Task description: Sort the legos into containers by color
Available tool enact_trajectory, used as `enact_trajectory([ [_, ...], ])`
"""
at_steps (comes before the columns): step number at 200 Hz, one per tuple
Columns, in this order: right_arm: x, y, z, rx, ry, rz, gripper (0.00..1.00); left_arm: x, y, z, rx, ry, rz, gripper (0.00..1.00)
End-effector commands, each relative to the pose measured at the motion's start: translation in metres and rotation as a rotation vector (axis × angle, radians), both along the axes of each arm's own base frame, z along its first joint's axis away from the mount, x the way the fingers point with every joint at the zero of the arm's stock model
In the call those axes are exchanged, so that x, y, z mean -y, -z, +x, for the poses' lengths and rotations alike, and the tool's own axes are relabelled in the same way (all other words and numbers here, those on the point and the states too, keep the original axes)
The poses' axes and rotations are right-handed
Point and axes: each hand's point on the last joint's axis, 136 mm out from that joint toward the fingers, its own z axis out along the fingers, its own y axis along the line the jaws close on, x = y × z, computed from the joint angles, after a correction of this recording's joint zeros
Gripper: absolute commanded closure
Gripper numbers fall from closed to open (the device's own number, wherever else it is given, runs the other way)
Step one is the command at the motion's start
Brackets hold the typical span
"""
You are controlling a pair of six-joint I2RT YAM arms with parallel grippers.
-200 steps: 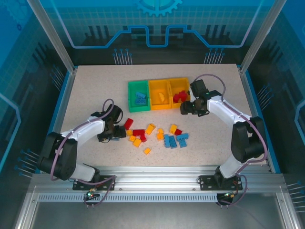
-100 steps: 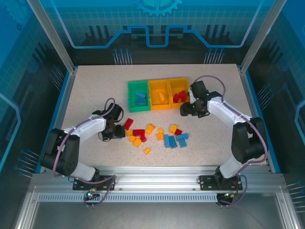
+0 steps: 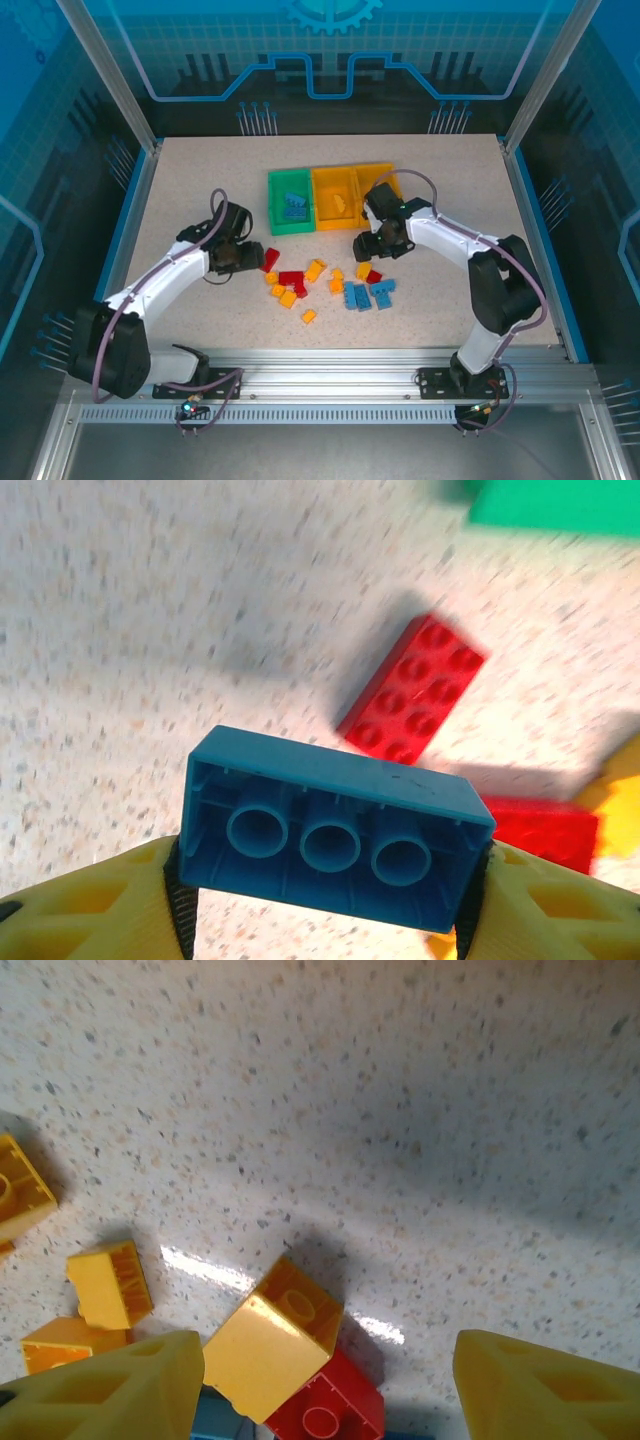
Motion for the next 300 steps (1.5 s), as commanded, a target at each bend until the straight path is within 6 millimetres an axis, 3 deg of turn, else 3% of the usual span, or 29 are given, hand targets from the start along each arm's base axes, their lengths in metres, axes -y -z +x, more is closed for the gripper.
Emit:
enact_trajectory([
  [1, -0.005, 0.004, -0.008, -0.051, 0.042, -0.008, 0.32, 0.011, -0.032, 0.032, 0.111, 0.032, -0.033, 0.41],
  [49, -0.016, 0.016, -0.008, -0.105, 0.073, 0.004, 0.33, 0.047, -0.062, 0.102, 0.196, 0.148, -0.022, 0.40],
  [99, -0.024, 0.028, -0.009, -0.172, 0.125, 0.024, 0.32, 0.066, -0.051, 0.159, 0.209, 0.206, 0.009, 0.40],
  [130, -0.027, 0.031, -0.010, -0.204, 0.136, 0.024, 0.32, 0.074, -0.039, 0.181, 0.208, 0.222, 0.014, 0.39],
  [148, -0.031, 0.031, -0.011, -0.215, 0.142, 0.030, 0.34, 0.076, -0.032, 0.189, 0.205, 0.222, 0.019, 0.32],
  [164, -0.034, 0.031, -0.012, -0.226, 0.139, 0.027, 0.35, 0.077, -0.030, 0.191, 0.199, 0.224, 0.015, 0.26],
  [190, -0.035, 0.031, -0.018, -0.247, 0.139, 0.018, 0.36, 0.075, -0.038, 0.186, 0.222, 0.213, 0.034, 0.10],
  [197, -0.035, 0.031, -0.019, -0.251, 0.141, 0.016, 0.36, 0.074, -0.042, 0.184, 0.233, 0.212, 0.038, 0.02],
  [249, -0.039, 0.028, -0.017, -0.244, 0.156, 0.025, 0.35, 0.076, -0.060, 0.156, 0.296, 0.203, 0.040, 0.01],
  [300, -0.053, 0.012, -0.004, -0.202, 0.131, 0.041, 0.35, 0.061, -0.047, 0.116, 0.271, 0.170, 0.030, 0.01],
])
